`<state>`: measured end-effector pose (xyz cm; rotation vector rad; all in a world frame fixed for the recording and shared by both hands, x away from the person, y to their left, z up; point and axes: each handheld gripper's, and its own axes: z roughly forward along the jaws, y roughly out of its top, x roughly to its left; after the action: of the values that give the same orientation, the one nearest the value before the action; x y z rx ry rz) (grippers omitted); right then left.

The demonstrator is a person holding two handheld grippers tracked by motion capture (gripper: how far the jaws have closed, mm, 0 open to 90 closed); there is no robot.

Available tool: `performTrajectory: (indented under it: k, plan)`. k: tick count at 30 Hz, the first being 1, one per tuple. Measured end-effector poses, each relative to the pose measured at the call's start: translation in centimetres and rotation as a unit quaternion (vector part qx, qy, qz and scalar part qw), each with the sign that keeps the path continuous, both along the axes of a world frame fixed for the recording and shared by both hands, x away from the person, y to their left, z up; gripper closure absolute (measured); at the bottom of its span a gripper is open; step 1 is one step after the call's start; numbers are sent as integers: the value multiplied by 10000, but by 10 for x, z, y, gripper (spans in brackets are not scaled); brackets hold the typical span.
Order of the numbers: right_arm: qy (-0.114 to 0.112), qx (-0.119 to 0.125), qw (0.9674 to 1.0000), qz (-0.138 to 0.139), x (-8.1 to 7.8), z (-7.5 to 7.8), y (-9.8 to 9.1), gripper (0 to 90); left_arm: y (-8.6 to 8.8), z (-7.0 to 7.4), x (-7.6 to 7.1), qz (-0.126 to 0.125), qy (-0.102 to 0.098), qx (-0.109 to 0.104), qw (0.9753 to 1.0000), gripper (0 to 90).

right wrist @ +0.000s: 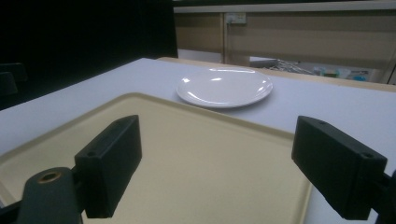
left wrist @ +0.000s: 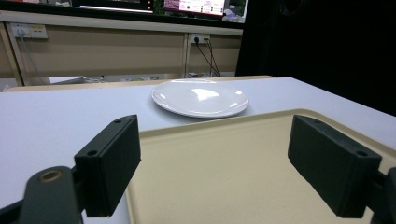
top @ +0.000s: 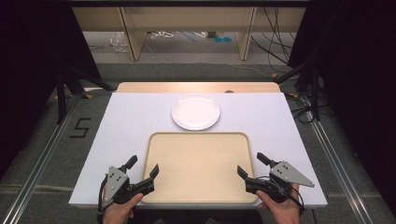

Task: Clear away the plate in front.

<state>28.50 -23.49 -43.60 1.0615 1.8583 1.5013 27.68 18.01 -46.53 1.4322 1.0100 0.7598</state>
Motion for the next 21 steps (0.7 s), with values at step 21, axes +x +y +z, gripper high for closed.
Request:
performTrajectory:
  k: [21]
  plan:
    - [52,30,10000,31,0,0,0,180,-14,20,28,-448,362,-352,9977,159]
